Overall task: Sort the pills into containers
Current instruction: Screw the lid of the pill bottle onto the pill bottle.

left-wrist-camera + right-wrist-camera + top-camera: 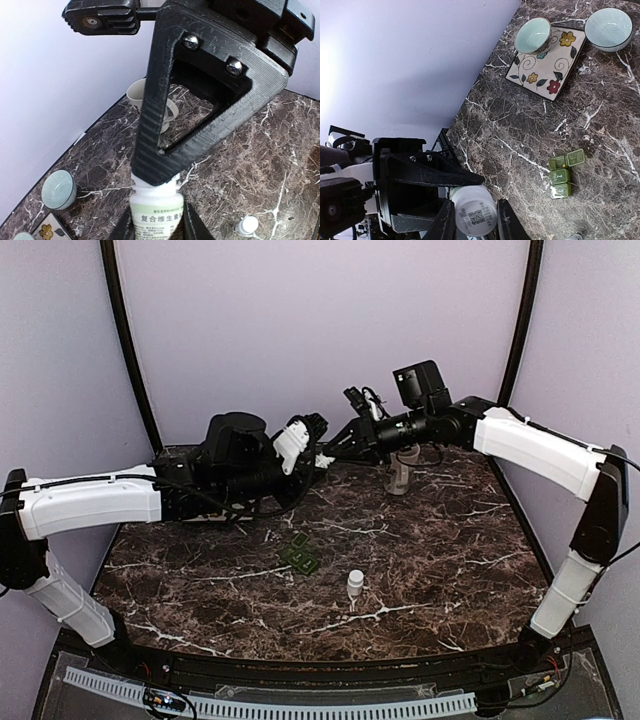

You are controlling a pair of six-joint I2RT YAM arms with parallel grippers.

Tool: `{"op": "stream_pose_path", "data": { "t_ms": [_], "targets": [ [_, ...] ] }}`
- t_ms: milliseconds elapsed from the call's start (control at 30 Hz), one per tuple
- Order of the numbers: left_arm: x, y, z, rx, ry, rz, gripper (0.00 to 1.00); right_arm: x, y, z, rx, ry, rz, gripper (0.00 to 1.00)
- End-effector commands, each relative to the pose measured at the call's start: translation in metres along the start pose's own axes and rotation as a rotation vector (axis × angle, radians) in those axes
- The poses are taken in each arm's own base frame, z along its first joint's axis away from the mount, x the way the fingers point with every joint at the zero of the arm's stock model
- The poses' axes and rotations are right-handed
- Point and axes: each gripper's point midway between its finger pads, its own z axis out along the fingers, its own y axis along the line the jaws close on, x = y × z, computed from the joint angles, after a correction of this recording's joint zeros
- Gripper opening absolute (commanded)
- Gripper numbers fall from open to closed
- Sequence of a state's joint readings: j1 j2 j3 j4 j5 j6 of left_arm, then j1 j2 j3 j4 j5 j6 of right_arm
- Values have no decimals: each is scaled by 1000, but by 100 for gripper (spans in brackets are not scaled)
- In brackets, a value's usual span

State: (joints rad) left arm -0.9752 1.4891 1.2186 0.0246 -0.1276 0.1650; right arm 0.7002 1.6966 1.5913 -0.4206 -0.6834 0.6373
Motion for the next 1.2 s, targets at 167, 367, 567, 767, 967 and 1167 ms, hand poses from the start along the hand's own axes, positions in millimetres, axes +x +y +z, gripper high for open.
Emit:
{"op": "stream_pose_path", "data": {
  "t_ms": [167, 367, 567, 767, 967, 1167],
  "targets": [
    [-103, -44, -38, 42, -452, 127, 0, 13, -8, 42, -15, 46, 71, 0],
    [-111, -48, -43, 56, -524, 120, 0, 11, -6, 44, -25, 50, 84, 0],
    [-117, -42, -52, 31, -573, 86, 0, 6, -1, 40, -25, 30, 75, 0],
    [-108, -31, -58, -17, -579, 22, 0, 3, -1, 34, -4, 7, 64, 3],
    [-102, -23, -68, -39, -593, -31, 0, 1, 2, 30, -1, -7, 50, 12],
    [-97, -20, -75, -43, -599, -53, 0, 2, 5, 27, -2, -10, 44, 19]
  ]
}}
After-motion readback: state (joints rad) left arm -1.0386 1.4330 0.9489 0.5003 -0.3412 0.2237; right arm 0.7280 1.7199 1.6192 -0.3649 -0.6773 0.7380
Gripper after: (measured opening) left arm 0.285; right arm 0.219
